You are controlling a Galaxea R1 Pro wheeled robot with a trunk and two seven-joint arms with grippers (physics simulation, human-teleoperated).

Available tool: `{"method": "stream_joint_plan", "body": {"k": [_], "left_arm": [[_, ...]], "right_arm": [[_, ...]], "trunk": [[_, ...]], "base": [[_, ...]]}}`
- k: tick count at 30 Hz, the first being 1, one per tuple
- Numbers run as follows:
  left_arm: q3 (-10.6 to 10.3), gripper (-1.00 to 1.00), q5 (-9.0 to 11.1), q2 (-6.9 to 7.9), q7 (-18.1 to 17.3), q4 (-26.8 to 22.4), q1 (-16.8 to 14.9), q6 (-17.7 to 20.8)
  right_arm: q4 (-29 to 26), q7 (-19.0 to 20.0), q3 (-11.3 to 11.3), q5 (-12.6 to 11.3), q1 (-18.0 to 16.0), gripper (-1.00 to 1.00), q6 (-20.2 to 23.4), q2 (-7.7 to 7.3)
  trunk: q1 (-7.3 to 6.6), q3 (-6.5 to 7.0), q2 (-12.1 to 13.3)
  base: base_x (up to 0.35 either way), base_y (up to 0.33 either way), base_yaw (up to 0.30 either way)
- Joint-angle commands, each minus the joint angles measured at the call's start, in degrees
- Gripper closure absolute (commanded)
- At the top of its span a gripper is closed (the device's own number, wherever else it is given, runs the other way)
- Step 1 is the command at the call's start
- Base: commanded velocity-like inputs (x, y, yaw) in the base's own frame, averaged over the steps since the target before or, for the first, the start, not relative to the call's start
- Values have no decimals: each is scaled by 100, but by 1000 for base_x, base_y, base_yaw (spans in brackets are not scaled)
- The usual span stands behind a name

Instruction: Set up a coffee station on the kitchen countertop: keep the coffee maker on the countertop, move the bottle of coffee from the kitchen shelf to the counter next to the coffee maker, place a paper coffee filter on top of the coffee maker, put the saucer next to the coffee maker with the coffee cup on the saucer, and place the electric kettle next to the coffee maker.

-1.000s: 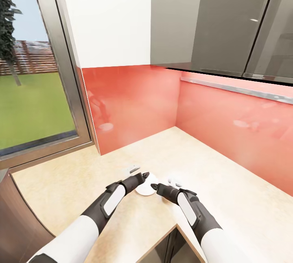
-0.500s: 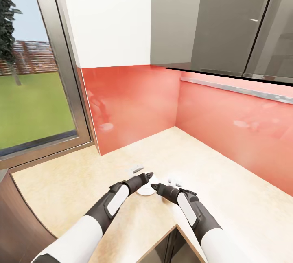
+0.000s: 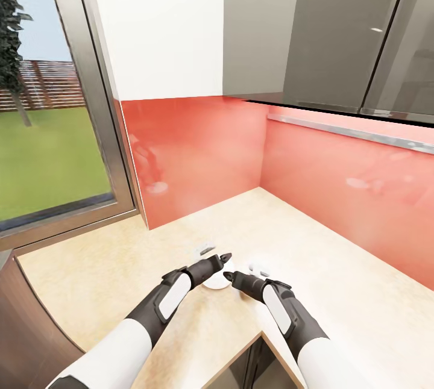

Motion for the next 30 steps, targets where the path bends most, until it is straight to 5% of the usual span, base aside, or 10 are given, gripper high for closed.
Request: {"method": "stream_joint_plan", "body": {"k": [1,30], "left_arm": [[-3,-100,34,2,-15,-2,-5,22],[-3,-100,34,11,-36,-2,-5,34]], "right_arm": [[-3,1,0,5,-3,-100,28,0],[-3,1,0,5,-3,-100,28,0]], "trunk": [[4,-13,-12],[4,-13,-12]], "base": [[0,0,0],[0,0,0]]}}
